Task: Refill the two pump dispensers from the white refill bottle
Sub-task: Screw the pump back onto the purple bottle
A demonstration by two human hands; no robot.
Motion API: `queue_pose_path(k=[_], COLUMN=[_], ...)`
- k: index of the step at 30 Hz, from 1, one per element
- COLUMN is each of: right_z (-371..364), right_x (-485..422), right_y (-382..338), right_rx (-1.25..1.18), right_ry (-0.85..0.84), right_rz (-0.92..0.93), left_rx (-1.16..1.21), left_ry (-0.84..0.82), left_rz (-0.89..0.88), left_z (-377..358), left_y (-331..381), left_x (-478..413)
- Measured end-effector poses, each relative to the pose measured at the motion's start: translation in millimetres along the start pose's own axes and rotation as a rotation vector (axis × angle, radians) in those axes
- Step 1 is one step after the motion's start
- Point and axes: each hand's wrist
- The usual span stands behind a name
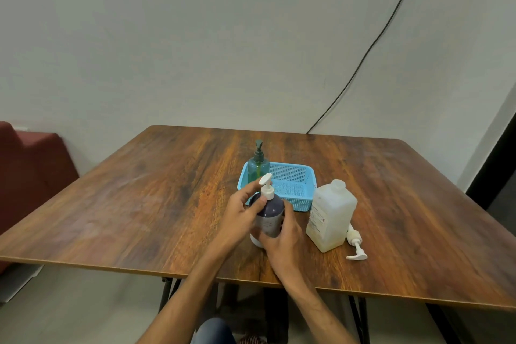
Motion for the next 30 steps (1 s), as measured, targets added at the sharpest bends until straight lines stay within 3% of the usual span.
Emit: queue_pose_path(k=[7, 10, 14, 19, 22, 30], right_z=[0, -3, -2, 1, 3, 1], right_x=[-2, -2, -2, 0, 1, 1], right_y=[0, 0, 0, 1, -2, -6], right_rx=[0.027, 0.023, 0.024, 0.057, 0.061, -0.005], right_ry=[0.008, 0.016, 0.024, 0.026, 0.01, 0.002], right_rz=[-0.009, -0.014, -0.01, 0.003, -0.002, -0.022], left_rx=[-0.095, -0.132, 0.001, -0.048, -0.105, -0.079], left_ry=[0.329, 0.278, 0.157, 0.336, 0.34, 0.129], left_rz=[-0.134, -0.169, -0.086, -0.118, -0.123, -0.088], left_z=[-19, -16, -9, -19, -22, -5], left_y=[-16, -17, -15, -15, -15, -11], left_x=[-2, -3, 3, 3, -2, -2])
Point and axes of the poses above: each hand's wrist, its own x-axis away from the middle knuckle, its own z-axis out of the back of the hand, y = z × x, and after that the axes turned 14 degrees about x, right-handed
